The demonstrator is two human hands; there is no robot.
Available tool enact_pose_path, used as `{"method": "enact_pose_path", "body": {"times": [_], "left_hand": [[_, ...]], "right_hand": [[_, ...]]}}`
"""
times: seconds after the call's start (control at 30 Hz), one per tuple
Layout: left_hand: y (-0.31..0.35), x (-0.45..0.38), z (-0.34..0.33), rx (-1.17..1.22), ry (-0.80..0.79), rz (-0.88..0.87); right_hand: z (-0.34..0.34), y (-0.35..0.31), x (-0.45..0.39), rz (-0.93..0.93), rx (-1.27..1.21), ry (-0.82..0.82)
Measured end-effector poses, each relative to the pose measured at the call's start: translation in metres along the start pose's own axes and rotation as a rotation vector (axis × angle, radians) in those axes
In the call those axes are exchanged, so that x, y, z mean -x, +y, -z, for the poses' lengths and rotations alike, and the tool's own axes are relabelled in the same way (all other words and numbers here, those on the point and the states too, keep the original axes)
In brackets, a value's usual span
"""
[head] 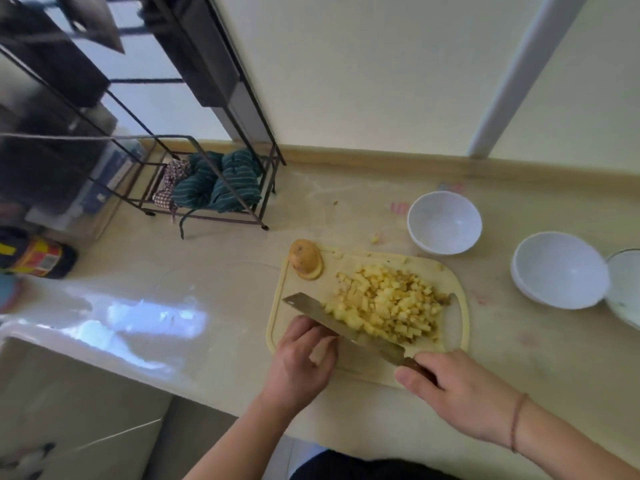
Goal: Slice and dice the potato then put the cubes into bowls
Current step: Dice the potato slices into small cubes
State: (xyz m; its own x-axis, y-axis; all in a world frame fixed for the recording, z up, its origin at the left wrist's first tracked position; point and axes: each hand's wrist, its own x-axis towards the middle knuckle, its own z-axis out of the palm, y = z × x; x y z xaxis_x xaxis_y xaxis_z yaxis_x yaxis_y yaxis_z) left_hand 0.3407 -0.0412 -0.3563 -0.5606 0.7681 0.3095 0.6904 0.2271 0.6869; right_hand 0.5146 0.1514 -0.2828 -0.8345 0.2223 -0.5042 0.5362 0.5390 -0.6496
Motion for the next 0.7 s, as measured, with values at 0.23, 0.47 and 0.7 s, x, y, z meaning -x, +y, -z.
{"method": "enact_pose_path", "body": {"times": [0.23,0.47,0.7], "left_hand": [[0.036,-0.002,0.037,-0.146,-0.012,-0.236],[0.025,-0.051,0.018,-0.407,-0.479,0.163],[0.018,-0.063,0.003,-0.276,-0.512,0.203]], "right_hand": [[0.02,-0.016,0.011,0.043,0.511,0.041],[0.002,-0.019,0.005,0.011,0.722,0.052],[-0.009,-0.029,0.007,-0.018,0.728,0.091]]}}
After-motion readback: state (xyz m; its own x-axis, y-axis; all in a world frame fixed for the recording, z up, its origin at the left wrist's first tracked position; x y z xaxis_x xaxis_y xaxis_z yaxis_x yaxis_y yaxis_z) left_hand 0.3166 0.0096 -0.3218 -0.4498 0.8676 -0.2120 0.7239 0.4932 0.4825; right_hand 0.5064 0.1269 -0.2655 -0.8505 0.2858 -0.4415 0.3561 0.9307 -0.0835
